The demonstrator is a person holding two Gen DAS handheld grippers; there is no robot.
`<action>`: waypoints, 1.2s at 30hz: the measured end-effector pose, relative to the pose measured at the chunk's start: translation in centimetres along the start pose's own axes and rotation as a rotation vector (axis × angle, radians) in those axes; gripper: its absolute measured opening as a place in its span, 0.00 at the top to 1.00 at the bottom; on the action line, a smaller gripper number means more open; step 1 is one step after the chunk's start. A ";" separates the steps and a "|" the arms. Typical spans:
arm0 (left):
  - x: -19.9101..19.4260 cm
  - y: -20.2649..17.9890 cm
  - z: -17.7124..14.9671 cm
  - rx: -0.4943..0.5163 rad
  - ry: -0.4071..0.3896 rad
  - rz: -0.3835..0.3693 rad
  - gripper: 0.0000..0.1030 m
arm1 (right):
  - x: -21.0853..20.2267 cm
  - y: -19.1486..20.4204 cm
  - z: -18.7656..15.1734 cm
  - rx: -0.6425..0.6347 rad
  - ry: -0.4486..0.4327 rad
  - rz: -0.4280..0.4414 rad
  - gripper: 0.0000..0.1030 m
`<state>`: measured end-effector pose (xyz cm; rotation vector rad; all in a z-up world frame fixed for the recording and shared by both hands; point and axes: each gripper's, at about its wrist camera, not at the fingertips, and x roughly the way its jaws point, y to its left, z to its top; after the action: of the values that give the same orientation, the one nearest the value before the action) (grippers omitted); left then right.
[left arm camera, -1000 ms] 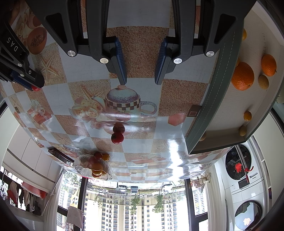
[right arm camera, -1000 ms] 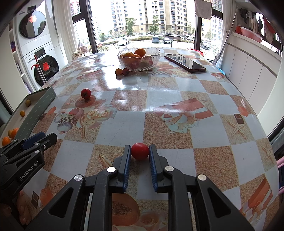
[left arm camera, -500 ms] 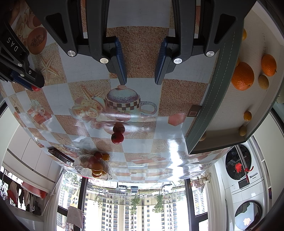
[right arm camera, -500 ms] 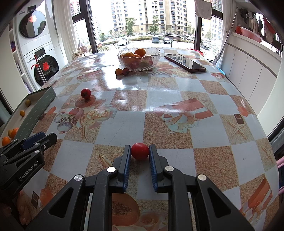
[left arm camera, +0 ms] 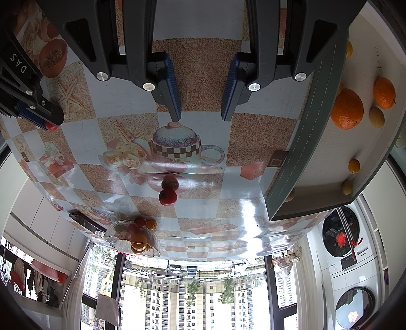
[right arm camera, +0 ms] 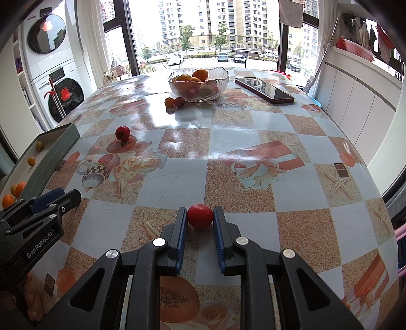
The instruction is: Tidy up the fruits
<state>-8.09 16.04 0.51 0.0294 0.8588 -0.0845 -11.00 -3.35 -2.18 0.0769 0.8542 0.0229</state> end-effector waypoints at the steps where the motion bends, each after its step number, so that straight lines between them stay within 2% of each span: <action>1: 0.0 0.0 0.0 -0.002 0.001 -0.002 0.66 | 0.0 0.0 0.0 -0.001 0.001 -0.001 0.79; 7: 0.0 -0.1 0.3 0.016 0.023 -0.011 0.66 | 0.0 -0.4 0.4 -0.008 0.047 0.013 0.79; 12: -0.3 1.0 1.0 -0.018 0.065 -0.074 0.68 | -0.5 -1.5 0.9 0.035 0.085 0.021 0.78; 18: -2.4 2.6 2.2 -0.031 0.032 -0.109 0.68 | -1.2 -1.1 2.6 0.044 0.097 0.048 0.78; 24: -4.4 6.4 3.9 -0.071 0.005 -0.080 0.68 | -1.2 2.7 4.8 0.006 0.117 0.130 0.78; 32: -4.7 13.8 4.4 -0.150 0.012 0.022 0.68 | -0.8 10.4 6.7 -0.124 0.143 0.240 0.78; 34: -4.8 15.2 4.1 -0.166 0.003 0.012 0.68 | -0.8 12.3 7.1 -0.156 0.143 0.256 0.78; 36: -5.3 16.5 3.6 -0.185 -0.037 -0.043 0.68 | -0.8 13.3 7.0 -0.172 0.140 0.269 0.78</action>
<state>-7.39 32.57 6.75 -0.1637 0.8272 -0.0450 -6.09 9.45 4.03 0.0286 0.9735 0.3572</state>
